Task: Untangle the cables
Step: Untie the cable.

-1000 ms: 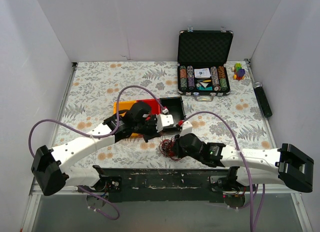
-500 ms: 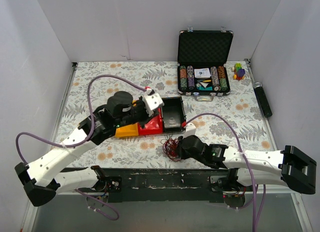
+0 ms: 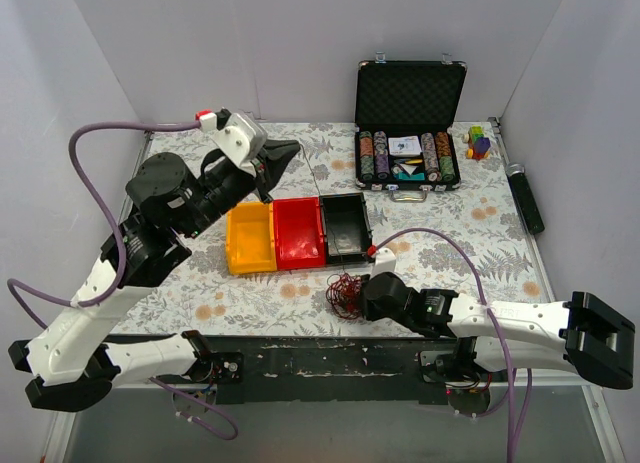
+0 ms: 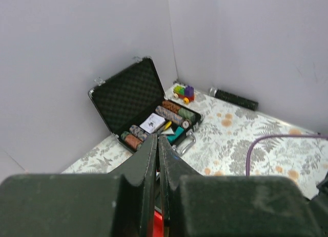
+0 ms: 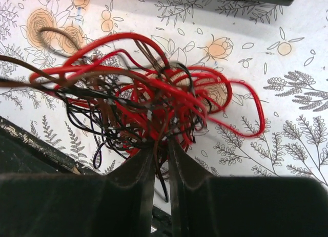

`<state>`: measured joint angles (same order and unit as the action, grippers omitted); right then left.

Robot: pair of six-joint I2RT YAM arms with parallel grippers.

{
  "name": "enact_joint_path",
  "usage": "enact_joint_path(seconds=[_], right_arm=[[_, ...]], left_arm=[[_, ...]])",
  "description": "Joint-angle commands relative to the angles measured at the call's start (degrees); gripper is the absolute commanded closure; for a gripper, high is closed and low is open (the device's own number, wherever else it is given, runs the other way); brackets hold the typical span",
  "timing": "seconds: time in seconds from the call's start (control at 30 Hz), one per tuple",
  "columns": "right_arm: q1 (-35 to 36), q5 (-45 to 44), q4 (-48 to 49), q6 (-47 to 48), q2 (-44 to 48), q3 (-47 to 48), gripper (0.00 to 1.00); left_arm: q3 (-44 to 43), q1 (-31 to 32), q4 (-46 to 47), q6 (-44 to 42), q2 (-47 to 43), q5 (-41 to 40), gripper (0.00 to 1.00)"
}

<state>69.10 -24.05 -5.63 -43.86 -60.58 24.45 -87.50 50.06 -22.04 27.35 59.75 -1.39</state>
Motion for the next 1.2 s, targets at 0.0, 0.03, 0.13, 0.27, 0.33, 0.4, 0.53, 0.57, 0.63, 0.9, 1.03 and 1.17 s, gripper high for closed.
enact_joint_path(seconds=[0.0,0.03,0.13,0.27,0.33,0.4,0.53,0.57,0.63,0.9,1.03,1.17], right_arm=[[0.33,-1.17,-3.95,-1.32,0.37,-1.51,0.75],[0.25,-1.26,-4.30,-1.41,0.46,-1.42,0.71],[0.24,-1.43,-5.09,-1.06,0.81,-0.89,0.64],[0.33,-1.96,-5.80,-0.53,1.25,-0.10,0.63],[0.25,-2.22,-6.06,-0.44,0.90,0.60,0.63],[0.24,-2.75,-6.76,-0.18,0.64,1.74,0.61],[0.25,-4.68,-8.52,1.22,3.09,4.20,0.48],[0.24,-5.47,-9.22,1.75,3.71,5.16,0.42],[0.24,-6.44,-10.36,2.98,5.64,6.92,0.31],[0.25,-6.72,-7.48,11.32,13.02,11.67,0.14],[0.25,-2.23,-0.37,17.39,13.29,11.50,0.14],[0.33,1.20,4.22,20.82,8.56,12.64,0.14]], left_arm=[[-6.52,-0.05,4.98,0.86,1.33,-5.37,1.00],[-8.37,-0.05,6.21,0.51,1.86,-6.68,1.00],[-12.50,-0.05,13.05,-1.07,3.44,-12.39,1.00],[-20.05,-0.05,18.78,-3.45,7.30,-16.18,1.00],[-25.76,-0.05,15.48,-2.57,9.94,-14.45,0.98],[-28.25,-0.05,10.81,-0.04,10.57,-9.62,0.98],[-18.43,-0.05,9.47,3.58,6.71,-4.33,0.97],[-16.75,-0.05,9.21,3.58,6.26,-3.98,0.97],[-14.20,-0.05,9.21,3.85,5.73,-3.10,0.97],[-8.48,-0.05,6.49,6.84,5.38,1.30,0.99],[-7.77,-0.05,6.49,7.36,5.56,1.30,0.99],[-7.60,-0.05,6.66,7.80,5.91,1.30,0.99]])
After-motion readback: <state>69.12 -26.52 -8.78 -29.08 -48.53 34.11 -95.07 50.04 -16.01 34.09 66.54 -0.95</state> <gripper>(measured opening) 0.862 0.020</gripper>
